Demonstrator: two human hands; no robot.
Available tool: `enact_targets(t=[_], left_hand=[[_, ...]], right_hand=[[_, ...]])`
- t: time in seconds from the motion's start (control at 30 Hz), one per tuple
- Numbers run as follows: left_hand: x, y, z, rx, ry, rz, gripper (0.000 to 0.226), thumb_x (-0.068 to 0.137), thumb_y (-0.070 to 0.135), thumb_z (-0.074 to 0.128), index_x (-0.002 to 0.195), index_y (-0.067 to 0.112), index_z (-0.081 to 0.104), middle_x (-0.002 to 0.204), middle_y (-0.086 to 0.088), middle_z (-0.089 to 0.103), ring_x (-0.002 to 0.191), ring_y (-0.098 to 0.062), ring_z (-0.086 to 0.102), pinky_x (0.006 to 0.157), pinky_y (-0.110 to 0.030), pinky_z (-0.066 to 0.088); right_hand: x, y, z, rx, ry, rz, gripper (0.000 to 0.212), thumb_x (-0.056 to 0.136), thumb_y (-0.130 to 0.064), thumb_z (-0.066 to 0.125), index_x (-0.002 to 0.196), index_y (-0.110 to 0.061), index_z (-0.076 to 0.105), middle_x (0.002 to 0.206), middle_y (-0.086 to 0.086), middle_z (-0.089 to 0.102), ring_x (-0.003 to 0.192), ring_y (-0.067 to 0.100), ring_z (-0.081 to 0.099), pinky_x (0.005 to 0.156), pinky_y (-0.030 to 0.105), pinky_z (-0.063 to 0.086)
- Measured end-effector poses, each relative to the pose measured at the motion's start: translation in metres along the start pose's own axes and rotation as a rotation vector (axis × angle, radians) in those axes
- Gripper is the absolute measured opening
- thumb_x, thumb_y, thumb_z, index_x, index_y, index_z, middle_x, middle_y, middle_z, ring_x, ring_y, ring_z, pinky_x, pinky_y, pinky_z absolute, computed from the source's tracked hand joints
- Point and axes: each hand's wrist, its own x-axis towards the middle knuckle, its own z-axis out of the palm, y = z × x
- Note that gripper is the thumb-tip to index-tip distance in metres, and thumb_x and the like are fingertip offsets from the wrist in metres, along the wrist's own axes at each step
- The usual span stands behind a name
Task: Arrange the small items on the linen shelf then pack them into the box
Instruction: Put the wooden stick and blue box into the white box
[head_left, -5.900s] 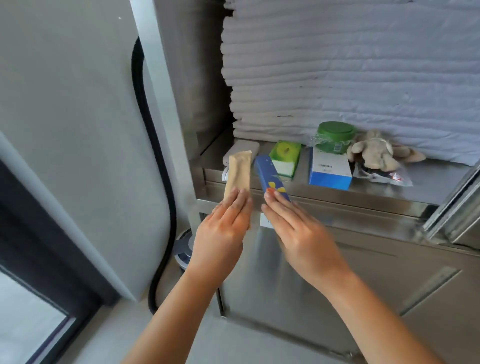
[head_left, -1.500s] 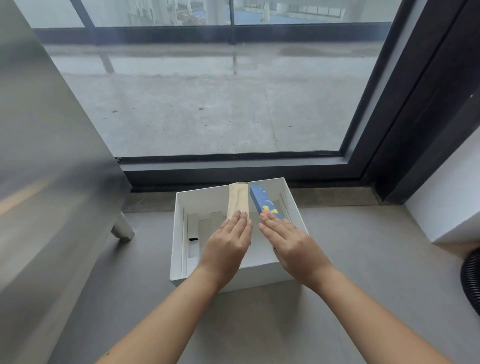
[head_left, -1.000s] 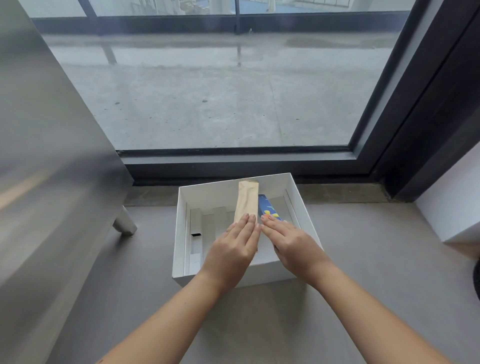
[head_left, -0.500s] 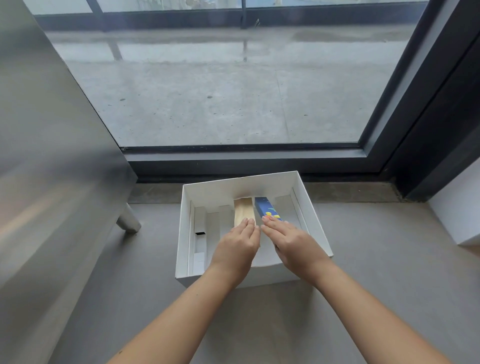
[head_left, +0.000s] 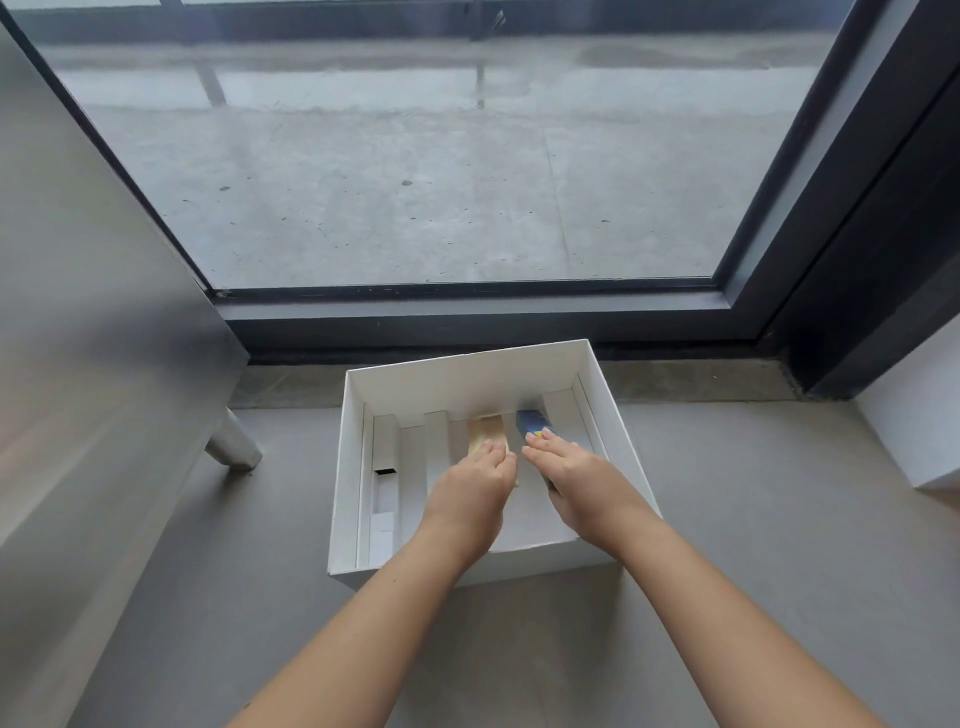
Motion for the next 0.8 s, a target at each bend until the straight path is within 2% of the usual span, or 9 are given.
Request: enact_targets(t=[0.13, 0.17, 0.3, 0.4, 0.53, 0.63, 0.7, 0.73, 0.8], left_hand=[[-0.004, 0.01, -0.002, 0.041, 0.013, 0.072, 0.054, 0.022, -0.011, 0.085, 0.074, 0.0, 0.074, 0.078, -0.01, 0.073, 0.072, -0.021, 0.071, 0.043, -0.022, 0.051], [-0.005, 0.015, -0.002, 0.032, 0.001, 0.074, 0.056, 0.021, -0.011, 0.085, 0.075, 0.0, 0.074, 0.079, -0.01, 0.073, 0.073, -0.021, 0.071, 0.046, -0.022, 0.051], [-0.008, 0.029, 0.001, 0.035, -0.084, 0.08, 0.054, 0.057, -0.012, 0.075, 0.109, -0.005, 0.066, 0.115, -0.018, 0.064, 0.11, -0.025, 0.061, 0.079, -0.024, 0.051], [-0.014, 0.04, 0.001, 0.105, -0.102, 0.137, 0.058, 0.019, -0.002, 0.089, 0.075, 0.001, 0.075, 0.083, -0.008, 0.074, 0.078, -0.019, 0.071, 0.055, -0.019, 0.052], [-0.018, 0.043, 0.003, 0.154, -0.202, 0.161, 0.06, 0.04, -0.003, 0.087, 0.097, -0.004, 0.07, 0.103, -0.016, 0.069, 0.098, -0.022, 0.067, 0.076, -0.019, 0.05], [-0.019, 0.044, 0.005, 0.235, -0.161, 0.176, 0.061, 0.022, 0.007, 0.091, 0.08, 0.001, 0.075, 0.085, -0.009, 0.073, 0.082, -0.018, 0.071, 0.067, -0.017, 0.051], [-0.017, 0.043, 0.006, 0.236, -0.207, 0.153, 0.06, 0.052, 0.007, 0.085, 0.108, -0.006, 0.066, 0.114, -0.018, 0.065, 0.11, -0.021, 0.061, 0.088, -0.016, 0.044], [-0.015, 0.041, 0.01, 0.241, -0.243, 0.145, 0.06, 0.075, 0.002, 0.068, 0.129, -0.009, 0.046, 0.136, -0.023, 0.047, 0.129, -0.025, 0.043, 0.103, -0.02, 0.031], [-0.013, 0.037, 0.019, 0.28, -0.333, 0.185, 0.059, 0.092, -0.004, 0.039, 0.145, -0.006, 0.014, 0.153, -0.022, 0.015, 0.142, -0.03, 0.011, 0.114, -0.031, 0.008]], right_hand=[[-0.014, 0.002, 0.0, 0.005, -0.041, 0.026, 0.054, 0.095, 0.002, 0.032, 0.146, -0.016, 0.025, 0.155, 0.0, 0.017, 0.142, 0.012, 0.012, 0.111, 0.019, 0.009], [-0.019, 0.002, -0.001, 0.008, -0.042, 0.035, 0.055, 0.095, 0.002, 0.032, 0.146, -0.016, 0.025, 0.155, 0.0, 0.016, 0.142, 0.012, 0.012, 0.111, 0.018, 0.009], [-0.041, 0.005, -0.002, 0.011, -0.025, 0.087, 0.056, 0.094, 0.003, 0.031, 0.147, -0.015, 0.023, 0.155, 0.0, 0.014, 0.143, 0.011, 0.011, 0.112, 0.018, 0.008], [-0.056, 0.004, -0.001, -0.012, -0.056, 0.116, 0.057, 0.094, 0.003, 0.031, 0.148, -0.016, 0.019, 0.156, 0.0, 0.01, 0.143, 0.011, 0.009, 0.112, 0.019, 0.006], [-0.072, 0.004, -0.001, -0.019, -0.095, 0.105, 0.057, 0.095, 0.002, 0.03, 0.148, -0.015, 0.018, 0.156, 0.001, 0.009, 0.143, 0.011, 0.009, 0.112, 0.018, 0.008], [-0.075, 0.004, -0.001, 0.003, -0.094, 0.098, 0.056, 0.095, 0.001, 0.03, 0.147, -0.015, 0.019, 0.156, 0.002, 0.009, 0.143, 0.011, 0.01, 0.112, 0.017, 0.01], [-0.072, 0.003, 0.0, -0.001, -0.098, 0.092, 0.055, 0.096, 0.001, 0.03, 0.147, -0.014, 0.018, 0.156, 0.002, 0.009, 0.143, 0.012, 0.01, 0.113, 0.018, 0.008], [-0.07, 0.003, 0.0, -0.003, -0.098, 0.089, 0.055, 0.096, 0.001, 0.03, 0.147, -0.014, 0.018, 0.156, 0.003, 0.009, 0.143, 0.012, 0.01, 0.113, 0.018, 0.008], [-0.065, 0.001, 0.002, 0.006, -0.097, 0.093, 0.055, 0.096, 0.0, 0.032, 0.147, -0.014, 0.019, 0.156, 0.003, 0.01, 0.143, 0.012, 0.011, 0.112, 0.018, 0.007]])
